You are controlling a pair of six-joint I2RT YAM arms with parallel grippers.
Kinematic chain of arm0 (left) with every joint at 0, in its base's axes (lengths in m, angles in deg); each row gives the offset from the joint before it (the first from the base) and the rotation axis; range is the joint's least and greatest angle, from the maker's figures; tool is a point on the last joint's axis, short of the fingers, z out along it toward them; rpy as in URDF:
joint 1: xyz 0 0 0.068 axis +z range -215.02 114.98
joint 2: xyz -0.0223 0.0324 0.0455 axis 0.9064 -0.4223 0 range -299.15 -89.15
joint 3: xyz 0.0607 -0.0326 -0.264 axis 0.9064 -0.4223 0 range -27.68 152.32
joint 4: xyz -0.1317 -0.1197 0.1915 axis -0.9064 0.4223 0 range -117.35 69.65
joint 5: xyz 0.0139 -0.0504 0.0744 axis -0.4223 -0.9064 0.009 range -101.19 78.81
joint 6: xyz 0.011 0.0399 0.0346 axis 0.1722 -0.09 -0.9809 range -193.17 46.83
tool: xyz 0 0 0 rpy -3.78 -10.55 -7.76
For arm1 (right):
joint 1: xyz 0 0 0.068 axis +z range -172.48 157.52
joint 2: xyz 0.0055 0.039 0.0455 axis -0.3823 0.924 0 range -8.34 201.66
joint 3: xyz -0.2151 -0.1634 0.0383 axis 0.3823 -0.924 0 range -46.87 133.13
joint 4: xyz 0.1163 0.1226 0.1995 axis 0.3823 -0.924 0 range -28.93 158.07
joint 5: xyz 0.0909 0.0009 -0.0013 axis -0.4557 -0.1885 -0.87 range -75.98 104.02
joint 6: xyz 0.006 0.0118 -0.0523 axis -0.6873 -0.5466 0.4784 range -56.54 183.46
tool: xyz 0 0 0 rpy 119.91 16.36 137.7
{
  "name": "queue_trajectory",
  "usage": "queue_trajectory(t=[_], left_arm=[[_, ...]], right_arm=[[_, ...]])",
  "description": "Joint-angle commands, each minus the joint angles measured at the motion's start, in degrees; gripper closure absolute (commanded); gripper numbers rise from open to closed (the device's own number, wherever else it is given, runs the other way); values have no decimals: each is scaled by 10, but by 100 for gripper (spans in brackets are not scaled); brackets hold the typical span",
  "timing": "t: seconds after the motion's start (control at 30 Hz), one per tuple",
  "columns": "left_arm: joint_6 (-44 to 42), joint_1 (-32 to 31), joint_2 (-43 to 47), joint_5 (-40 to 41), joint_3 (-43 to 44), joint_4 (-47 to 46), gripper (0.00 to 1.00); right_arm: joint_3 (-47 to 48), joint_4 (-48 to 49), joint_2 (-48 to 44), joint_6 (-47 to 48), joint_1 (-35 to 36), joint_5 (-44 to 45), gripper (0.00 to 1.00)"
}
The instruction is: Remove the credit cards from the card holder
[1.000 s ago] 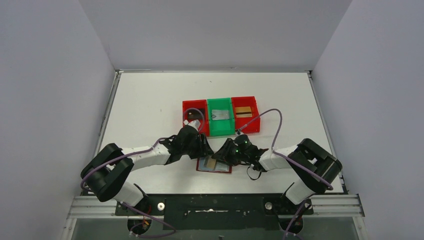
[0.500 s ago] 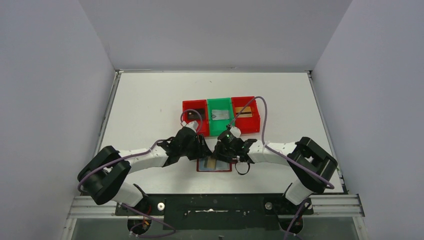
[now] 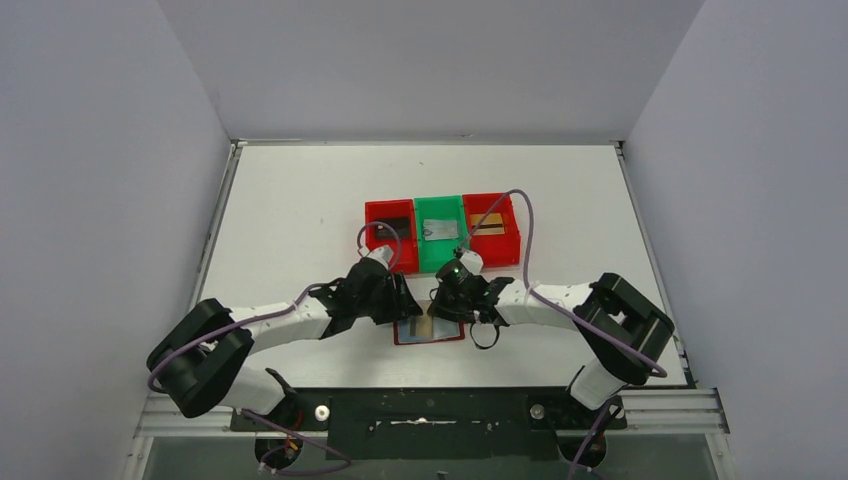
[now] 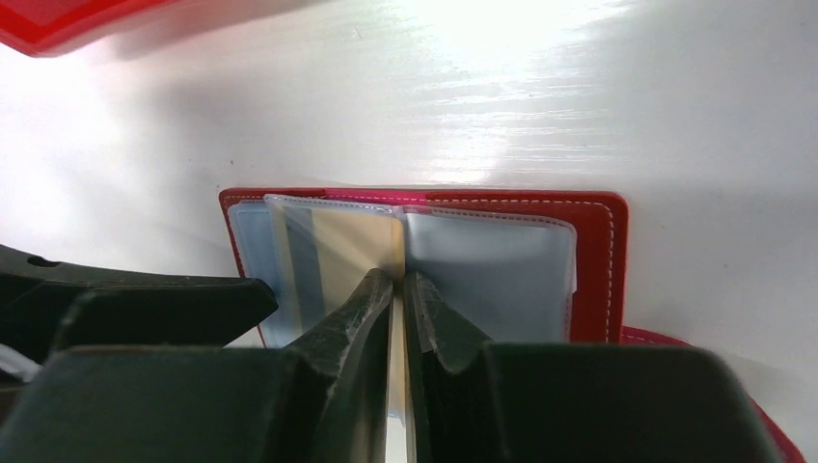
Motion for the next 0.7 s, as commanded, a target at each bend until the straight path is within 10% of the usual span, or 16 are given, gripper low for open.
queue_trajectory(t=[0.0,0.67], left_arm=[[3,2,24,11,-5,-4,52],[-29,4,-44,10,59,21,50]], right_arm=[[-98,67,-20,-10,-30,-19,99],[-233,255,9,-71,-93,-115,100]])
